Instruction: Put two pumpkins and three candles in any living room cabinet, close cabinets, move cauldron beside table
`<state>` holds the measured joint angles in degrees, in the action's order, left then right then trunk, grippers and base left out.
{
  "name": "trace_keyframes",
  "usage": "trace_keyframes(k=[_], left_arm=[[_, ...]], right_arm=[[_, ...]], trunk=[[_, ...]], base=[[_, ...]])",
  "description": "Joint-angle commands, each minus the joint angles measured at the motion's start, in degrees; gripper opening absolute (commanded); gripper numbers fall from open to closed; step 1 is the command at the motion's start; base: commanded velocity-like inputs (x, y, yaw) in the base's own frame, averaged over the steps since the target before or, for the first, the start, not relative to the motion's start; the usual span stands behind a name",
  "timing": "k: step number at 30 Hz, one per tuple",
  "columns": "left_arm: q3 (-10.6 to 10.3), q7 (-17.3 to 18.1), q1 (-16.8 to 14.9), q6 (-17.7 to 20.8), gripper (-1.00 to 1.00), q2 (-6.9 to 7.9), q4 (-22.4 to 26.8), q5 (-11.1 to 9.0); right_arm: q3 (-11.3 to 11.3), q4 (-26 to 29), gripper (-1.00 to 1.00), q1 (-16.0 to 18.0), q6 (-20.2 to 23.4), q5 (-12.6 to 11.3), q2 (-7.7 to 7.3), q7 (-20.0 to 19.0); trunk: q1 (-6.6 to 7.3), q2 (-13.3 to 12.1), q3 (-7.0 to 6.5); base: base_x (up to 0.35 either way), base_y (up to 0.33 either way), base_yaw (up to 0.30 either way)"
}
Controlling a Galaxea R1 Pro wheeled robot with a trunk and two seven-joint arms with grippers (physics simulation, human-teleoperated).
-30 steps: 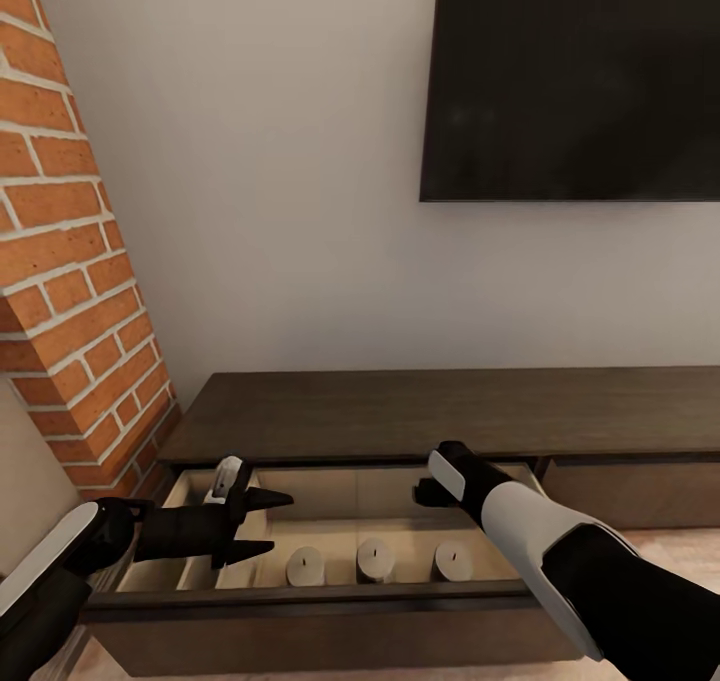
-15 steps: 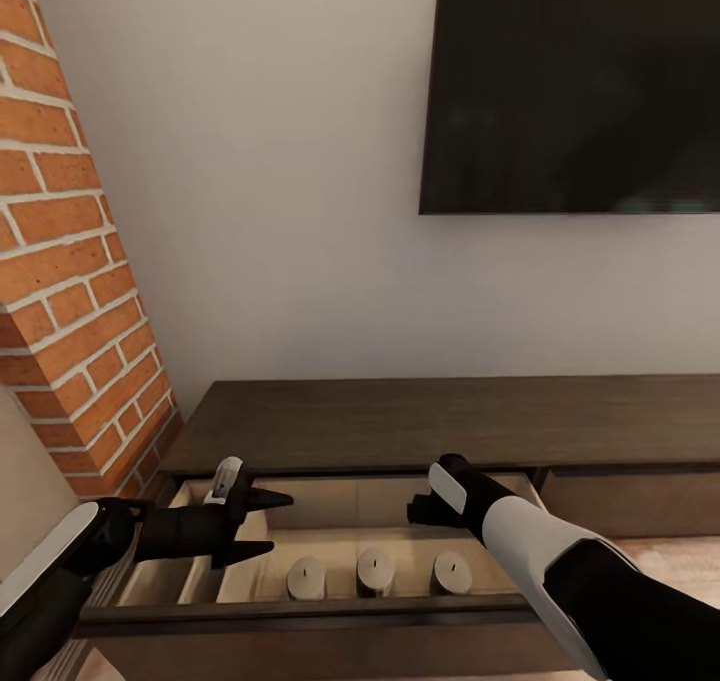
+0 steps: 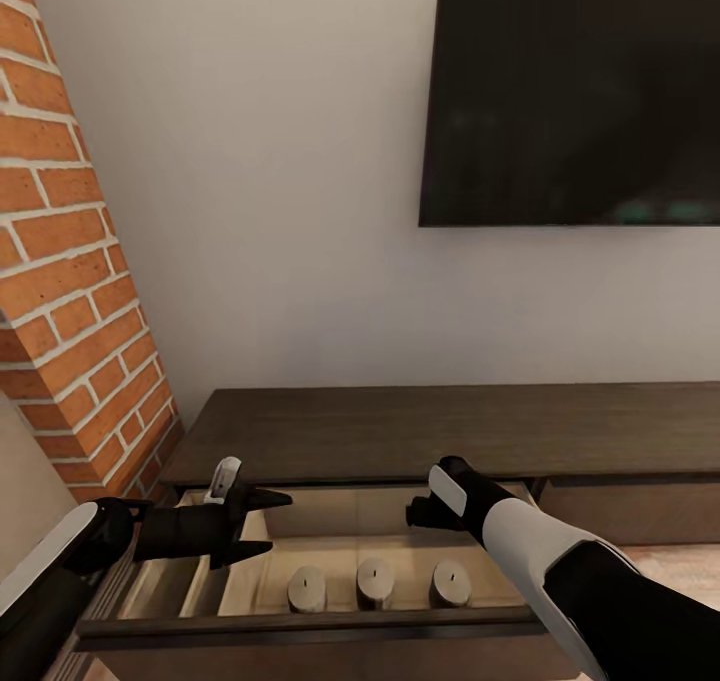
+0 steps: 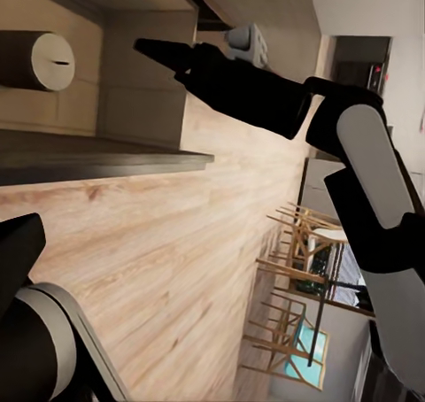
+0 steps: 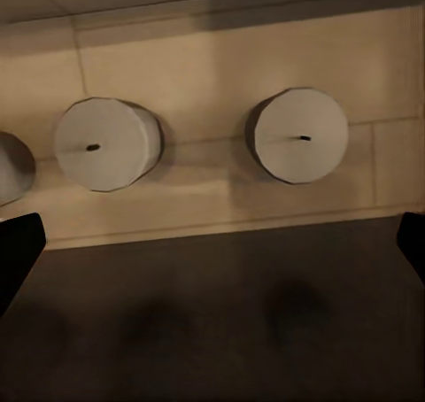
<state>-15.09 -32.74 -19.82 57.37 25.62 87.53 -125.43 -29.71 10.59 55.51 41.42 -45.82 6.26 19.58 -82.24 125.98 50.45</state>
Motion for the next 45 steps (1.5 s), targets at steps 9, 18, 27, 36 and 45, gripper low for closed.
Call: trace_keyframes(k=[9, 18, 27, 36, 45], left_arm=[[0.1, -0.6, 0.0, -0.1, 1.00, -0.05, 0.0, -0.5], [0.0, -0.6, 0.0, -0.1, 1.00, -0.05, -0.2, -0.5], [0.1, -0.7, 0.0, -0.1, 1.00, 0.03, -0.3, -0.4], [0.1, -0.7, 0.0, -0.1, 1.00, 0.03, -0.3, -0.5], [0.1, -0.7, 0.0, -0.1, 1.00, 0.04, -0.3, -0.5]], right_arm=[[-0.4, 0.4, 1.00, 0.0, 0.0, -0.6, 0.04, 0.5], [-0.4, 0.4, 1.00, 0.0, -0.6, -0.6, -0.01, 0.5], [-0.3, 0.3, 1.00, 0.0, -0.7, -0.6, -0.02, 0.5], [-0.3, 0.1, 1.00, 0.0, -0.8, -0.6, -0.02, 0.4], [-0.4, -0.1, 1.00, 0.0, -1.5, -0.6, -0.02, 0.4]], trunk=[[1.99, -3.6, -1.56], [3.97, -7.2, -3.18], [5.94, -10.8, -4.79], [7.92, -14.4, -6.41], [9.46, -17.2, -7.67]], base=[[-0.088, 0.000, 0.000], [-0.307, 0.000, 0.000], [-0.062, 0.000, 0.000], [-0.059, 0.006, 0.000], [-0.301, 0.034, 0.000]])
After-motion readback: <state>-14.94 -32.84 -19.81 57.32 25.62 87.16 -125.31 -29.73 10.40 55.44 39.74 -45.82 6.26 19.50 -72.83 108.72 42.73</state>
